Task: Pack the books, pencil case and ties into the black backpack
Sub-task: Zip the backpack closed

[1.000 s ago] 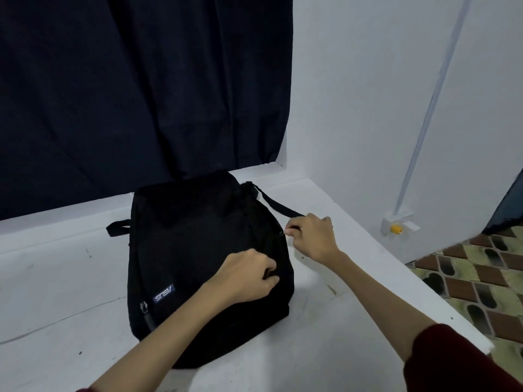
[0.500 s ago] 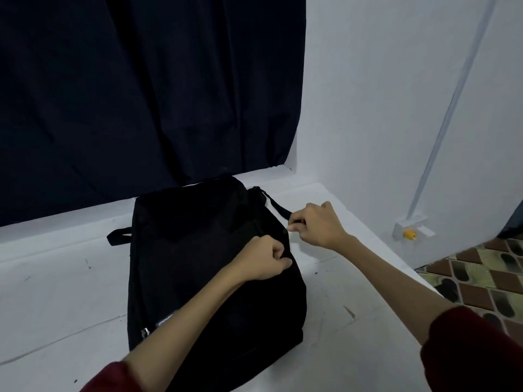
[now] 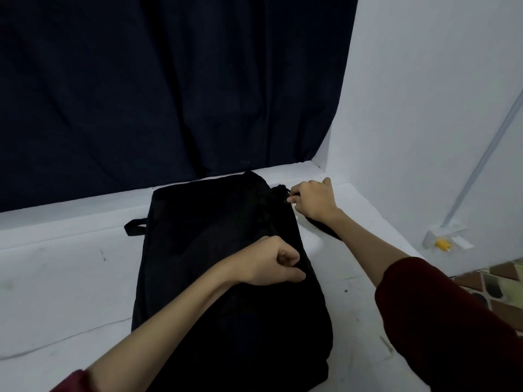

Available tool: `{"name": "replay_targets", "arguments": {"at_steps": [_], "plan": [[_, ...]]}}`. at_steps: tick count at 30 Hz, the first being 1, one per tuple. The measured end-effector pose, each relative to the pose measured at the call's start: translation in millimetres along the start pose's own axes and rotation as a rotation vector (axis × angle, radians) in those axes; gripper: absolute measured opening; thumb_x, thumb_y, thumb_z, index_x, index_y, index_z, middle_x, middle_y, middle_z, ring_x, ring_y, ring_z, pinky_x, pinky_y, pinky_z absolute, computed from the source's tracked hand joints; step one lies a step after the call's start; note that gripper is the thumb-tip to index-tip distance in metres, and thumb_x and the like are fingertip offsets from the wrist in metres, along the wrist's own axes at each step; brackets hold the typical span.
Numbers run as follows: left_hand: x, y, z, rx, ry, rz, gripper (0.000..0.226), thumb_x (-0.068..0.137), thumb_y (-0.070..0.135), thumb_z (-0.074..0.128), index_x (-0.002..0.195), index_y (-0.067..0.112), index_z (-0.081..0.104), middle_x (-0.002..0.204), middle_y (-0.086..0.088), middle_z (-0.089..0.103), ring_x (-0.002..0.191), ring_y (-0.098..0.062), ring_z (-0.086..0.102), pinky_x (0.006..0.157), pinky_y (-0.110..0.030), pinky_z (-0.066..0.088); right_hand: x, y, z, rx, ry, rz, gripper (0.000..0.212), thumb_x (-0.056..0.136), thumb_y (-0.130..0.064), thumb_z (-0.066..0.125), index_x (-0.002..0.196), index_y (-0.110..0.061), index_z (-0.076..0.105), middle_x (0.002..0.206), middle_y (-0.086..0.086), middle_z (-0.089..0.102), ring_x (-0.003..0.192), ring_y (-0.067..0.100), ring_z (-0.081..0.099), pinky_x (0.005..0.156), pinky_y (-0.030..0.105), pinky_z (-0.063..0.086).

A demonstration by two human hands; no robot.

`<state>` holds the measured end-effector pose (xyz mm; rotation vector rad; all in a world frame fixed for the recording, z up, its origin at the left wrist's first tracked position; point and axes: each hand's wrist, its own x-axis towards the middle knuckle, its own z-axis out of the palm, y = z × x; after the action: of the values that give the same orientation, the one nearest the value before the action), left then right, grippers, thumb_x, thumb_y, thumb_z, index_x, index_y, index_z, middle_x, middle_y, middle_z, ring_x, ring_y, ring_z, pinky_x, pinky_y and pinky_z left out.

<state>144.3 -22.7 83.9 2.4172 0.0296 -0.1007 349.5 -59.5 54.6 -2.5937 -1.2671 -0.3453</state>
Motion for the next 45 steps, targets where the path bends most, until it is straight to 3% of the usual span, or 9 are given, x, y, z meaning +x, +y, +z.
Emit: {"name": "replay_targets", "arguments": {"at_steps": [6,14,18,22,30,34,37,41,45], "plan": [[0.7,5.7,11.6,0.005,0.002,-0.017,0.049,0.087,0.021,0.067,0.052,0.014,0.033,0.046,0.006,0.036,0.043,-0.005,0.035,0.049,-0.008,0.03,-19.2,6.9,-0.8,0.086,-0.028,0.011,0.024,0.097,-0.033,0.049,0.101,-0.019,0.068,0.09,0.004,0.07,0.089,0.024,0.061,0.087,0.035,0.031],[-71.2,-4.0,31.3,0.373,0.397,0.176,0.02,0.09,0.045,0.053,0.083,0.026,0.055,0.087,0.015,0.054,0.08,-0.002,0.048,0.077,-0.02,0.041,-141.6,5.9,-17.8,0.398,0.034,-0.266,0.047,0.083,-0.007,0.063,0.129,-0.01,0.053,0.106,0.004,0.061,0.076,0.007,0.041,0.07,0.026,0.036],[-149.1,-48.7,38.4,0.405,0.618,0.111,0.033,0.08,0.062,0.059,0.087,0.029,0.058,0.09,0.019,0.048,0.083,0.0,0.047,0.075,-0.018,0.038,-195.9,11.3,-0.5,0.457,0.057,-0.27,0.052,0.084,-0.013,0.053,0.134,-0.016,0.043,0.118,0.0,0.058,0.09,0.02,0.059,0.071,0.03,0.046],[-203.1,-80.2,59.7,0.434,0.488,-0.008,0.061,0.061,0.076,0.066,0.107,0.036,0.055,0.114,0.023,0.045,0.098,0.003,0.049,0.083,-0.017,0.044,-223.3,12.4,24.1,0.333,0.267,-0.474,0.072,0.065,0.003,0.072,0.128,-0.009,0.041,0.127,0.011,0.053,0.109,0.025,0.054,0.081,0.038,0.055],[-209.9,-78.4,86.8,0.717,0.725,0.108,0.048,0.1,0.045,0.033,0.074,0.013,0.057,0.07,0.003,0.054,0.066,-0.011,0.047,0.058,-0.022,0.04,-220.1,-3.2,5.6,0.075,0.464,-0.626,0.032,0.074,0.004,0.039,0.09,0.001,0.067,0.098,0.014,0.068,0.102,0.026,0.052,0.08,0.036,0.049],[-220.5,-63.1,89.2,0.651,0.983,0.052,0.027,0.101,0.032,0.032,0.084,0.015,0.044,0.078,0.005,0.046,0.059,-0.013,0.044,0.042,-0.025,0.036,-217.4,-25.1,3.6,0.316,0.493,-0.504,0.038,0.068,0.007,0.033,0.085,0.008,0.067,0.087,0.018,0.067,0.1,0.026,0.052,0.091,0.031,0.041],[-222.3,-37.3,54.4,0.53,1.191,0.075,0.01,0.092,0.017,0.043,0.084,0.012,0.043,0.072,-0.003,0.049,0.058,-0.016,0.04,0.049,-0.029,0.036,-217.0,-52.1,-6.5,0.535,0.581,-0.279,0.042,0.063,0.015,0.036,0.09,0.008,0.067,0.09,0.019,0.068,0.091,0.026,0.059,0.088,0.023,0.043],[-231.4,-6.3,-4.0,0.328,1.405,0.057,0.019,0.091,0.009,0.048,0.073,0.004,0.047,0.061,-0.011,0.048,0.057,-0.019,0.039,0.053,-0.031,0.035,-198.1,-94.3,-46.2,0.78,0.659,-0.225,0.036,0.067,0.022,0.043,0.091,0.007,0.065,0.084,0.015,0.066,0.078,0.014,0.055,0.075,0.008,0.042],[-244.3,11.9,-66.6,0.248,1.563,0.099,0.03,0.092,0.004,0.052,0.07,0.018,0.038,0.057,0.007,0.04,0.051,-0.003,0.038,0.049,-0.015,0.03,-163.6,-139.5,-95.6,0.933,0.827,-0.185,0.033,0.073,0.016,0.042,0.092,0.006,0.066,0.081,0.003,0.063,0.073,0.001,0.05,0.07,0.002,0.038]]}}
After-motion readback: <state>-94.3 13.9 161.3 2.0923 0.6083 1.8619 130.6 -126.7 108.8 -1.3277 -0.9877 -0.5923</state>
